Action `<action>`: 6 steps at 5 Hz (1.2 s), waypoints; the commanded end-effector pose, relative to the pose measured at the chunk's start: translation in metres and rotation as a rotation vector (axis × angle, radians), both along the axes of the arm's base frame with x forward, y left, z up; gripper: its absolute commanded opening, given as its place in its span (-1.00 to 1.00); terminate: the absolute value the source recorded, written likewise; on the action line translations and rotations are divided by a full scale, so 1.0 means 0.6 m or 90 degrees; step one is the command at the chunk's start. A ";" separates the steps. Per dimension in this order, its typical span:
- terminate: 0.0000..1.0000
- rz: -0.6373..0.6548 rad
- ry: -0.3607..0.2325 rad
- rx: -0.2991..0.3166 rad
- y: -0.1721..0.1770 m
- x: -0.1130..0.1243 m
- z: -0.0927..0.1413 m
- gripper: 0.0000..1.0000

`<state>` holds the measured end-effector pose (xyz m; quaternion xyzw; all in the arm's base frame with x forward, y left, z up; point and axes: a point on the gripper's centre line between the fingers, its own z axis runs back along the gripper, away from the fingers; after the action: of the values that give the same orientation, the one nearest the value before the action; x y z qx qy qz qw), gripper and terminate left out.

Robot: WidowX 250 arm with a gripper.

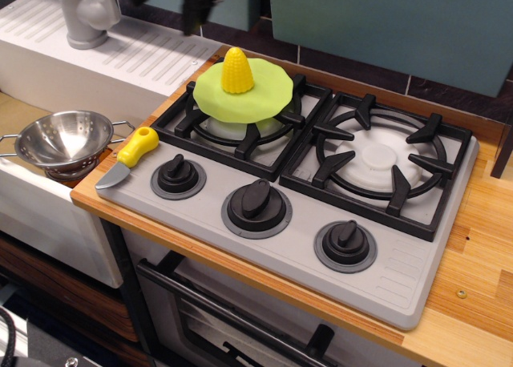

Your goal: End effector transition from object to object

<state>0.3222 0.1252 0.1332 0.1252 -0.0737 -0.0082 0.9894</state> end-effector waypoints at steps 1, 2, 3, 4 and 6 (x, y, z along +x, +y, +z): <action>-1.00 0.011 -0.064 -0.017 0.026 -0.041 -0.040 1.00; -1.00 0.017 -0.080 -0.023 0.023 -0.050 -0.068 1.00; -1.00 0.020 -0.095 -0.031 0.020 -0.052 -0.095 1.00; -1.00 0.023 -0.101 -0.038 0.017 -0.052 -0.112 1.00; -1.00 0.033 -0.108 -0.052 0.019 -0.066 -0.150 1.00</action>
<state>0.2753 0.1327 0.0323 0.0767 -0.1365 0.0314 0.9872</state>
